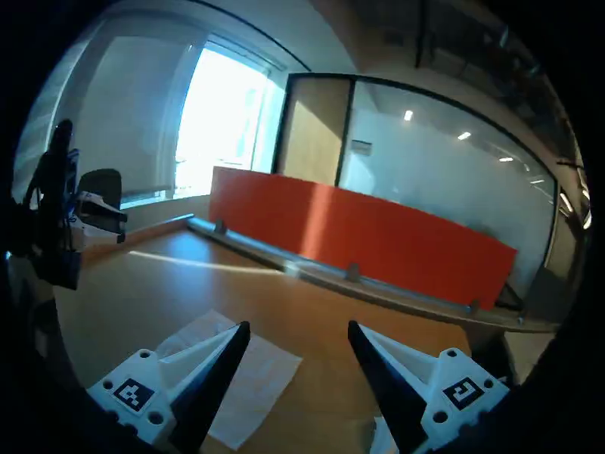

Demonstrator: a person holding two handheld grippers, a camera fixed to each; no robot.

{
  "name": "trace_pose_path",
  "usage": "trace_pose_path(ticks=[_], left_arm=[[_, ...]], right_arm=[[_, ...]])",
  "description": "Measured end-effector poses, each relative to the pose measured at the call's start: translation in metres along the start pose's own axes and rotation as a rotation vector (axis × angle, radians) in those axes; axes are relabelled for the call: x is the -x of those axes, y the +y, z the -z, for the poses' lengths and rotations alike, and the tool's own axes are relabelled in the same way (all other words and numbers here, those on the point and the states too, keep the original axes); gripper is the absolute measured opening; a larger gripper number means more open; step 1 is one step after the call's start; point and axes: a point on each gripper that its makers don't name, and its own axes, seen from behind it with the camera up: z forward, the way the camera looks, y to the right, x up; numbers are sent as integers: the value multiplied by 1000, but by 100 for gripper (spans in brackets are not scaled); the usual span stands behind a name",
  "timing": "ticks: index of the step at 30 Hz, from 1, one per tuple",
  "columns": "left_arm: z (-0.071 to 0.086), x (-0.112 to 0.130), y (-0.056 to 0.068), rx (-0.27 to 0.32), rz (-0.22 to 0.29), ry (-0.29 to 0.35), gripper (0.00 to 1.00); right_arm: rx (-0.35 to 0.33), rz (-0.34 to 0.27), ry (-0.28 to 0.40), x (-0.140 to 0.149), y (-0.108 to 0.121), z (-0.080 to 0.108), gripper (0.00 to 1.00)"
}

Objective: Fold towel

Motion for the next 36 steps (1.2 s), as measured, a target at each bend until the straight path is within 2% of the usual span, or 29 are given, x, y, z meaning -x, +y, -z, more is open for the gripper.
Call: trace_pose_path(ticks=[6,13,24,36], left_arm=[[-8,22,14,49,-15,-47,99],[-15,48,26,85,-28,-93,99],[-25,90,39,114,-54,-159,99],[-37,148,52,143,-73,-244,99]], right_arm=[[-58,23,-69,24,-14,-5,100],[-108,22,-120,48,-27,-9,100],[-146,20,-191,93,-42,-16,100],[-169,-2,-245,142,-60,-28,100]])
